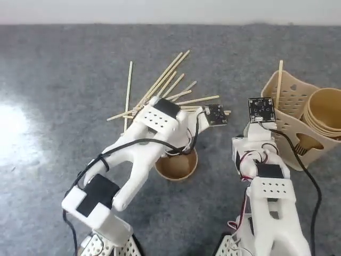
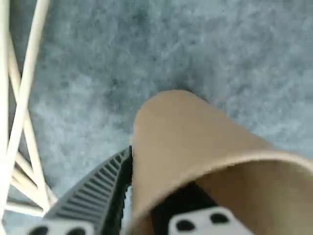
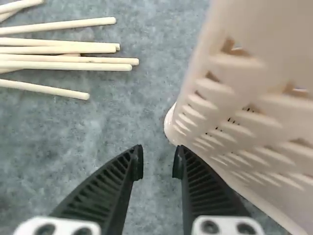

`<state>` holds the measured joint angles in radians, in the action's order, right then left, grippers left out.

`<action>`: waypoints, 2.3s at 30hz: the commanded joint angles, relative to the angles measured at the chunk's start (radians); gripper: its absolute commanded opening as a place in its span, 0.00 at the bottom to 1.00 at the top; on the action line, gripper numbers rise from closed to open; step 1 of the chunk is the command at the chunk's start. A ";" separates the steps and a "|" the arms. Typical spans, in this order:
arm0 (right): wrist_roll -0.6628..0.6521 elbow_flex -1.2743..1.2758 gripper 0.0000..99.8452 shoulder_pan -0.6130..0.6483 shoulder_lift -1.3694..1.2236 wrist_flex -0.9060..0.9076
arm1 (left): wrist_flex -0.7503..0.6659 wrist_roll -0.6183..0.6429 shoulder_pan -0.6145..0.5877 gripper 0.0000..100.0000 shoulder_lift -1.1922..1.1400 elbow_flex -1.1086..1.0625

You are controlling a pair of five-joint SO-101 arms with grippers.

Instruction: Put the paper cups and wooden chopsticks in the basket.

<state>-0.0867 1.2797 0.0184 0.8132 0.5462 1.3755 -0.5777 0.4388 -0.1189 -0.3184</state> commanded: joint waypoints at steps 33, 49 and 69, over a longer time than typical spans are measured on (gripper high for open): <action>0.008 -0.046 0.11 -0.005 -0.002 -0.016 | 0.376 0.020 -0.068 0.30 0.064 0.648; 0.008 -0.044 0.11 -0.005 -0.002 -0.018 | 0.382 -0.025 -0.532 0.30 0.269 0.676; 0.003 -0.316 0.12 -0.041 0.007 0.303 | 0.201 0.539 -0.881 0.30 0.282 0.384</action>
<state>-0.0867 1.1124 -0.0123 0.8132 0.7227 1.6456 -0.1972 -0.4373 0.1220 0.1158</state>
